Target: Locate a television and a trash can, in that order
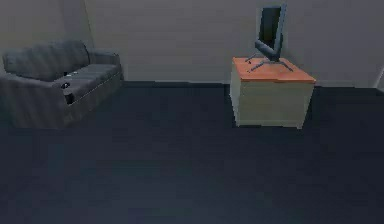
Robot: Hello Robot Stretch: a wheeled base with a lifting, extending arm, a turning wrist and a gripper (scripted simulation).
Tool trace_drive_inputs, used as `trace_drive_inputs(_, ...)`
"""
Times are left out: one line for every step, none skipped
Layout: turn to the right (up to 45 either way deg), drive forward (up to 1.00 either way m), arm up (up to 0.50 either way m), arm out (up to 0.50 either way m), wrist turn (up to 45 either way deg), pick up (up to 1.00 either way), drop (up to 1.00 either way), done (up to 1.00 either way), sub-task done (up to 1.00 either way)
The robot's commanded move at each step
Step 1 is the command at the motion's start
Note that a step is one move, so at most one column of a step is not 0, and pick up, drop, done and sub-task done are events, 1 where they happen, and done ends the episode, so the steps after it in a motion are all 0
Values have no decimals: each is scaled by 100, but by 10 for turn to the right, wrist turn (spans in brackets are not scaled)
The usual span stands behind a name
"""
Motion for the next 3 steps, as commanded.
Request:
trace_drive_inputs(0, 100, 0, 0, 0, 0, 0, 0, 0)
trace_drive_inputs(0, 100, 0, 0, 0, 0, 0, 0, 0)
trace_drive_inputs(240, 0, 0, 0, 0, 0, 0, 0, 0)
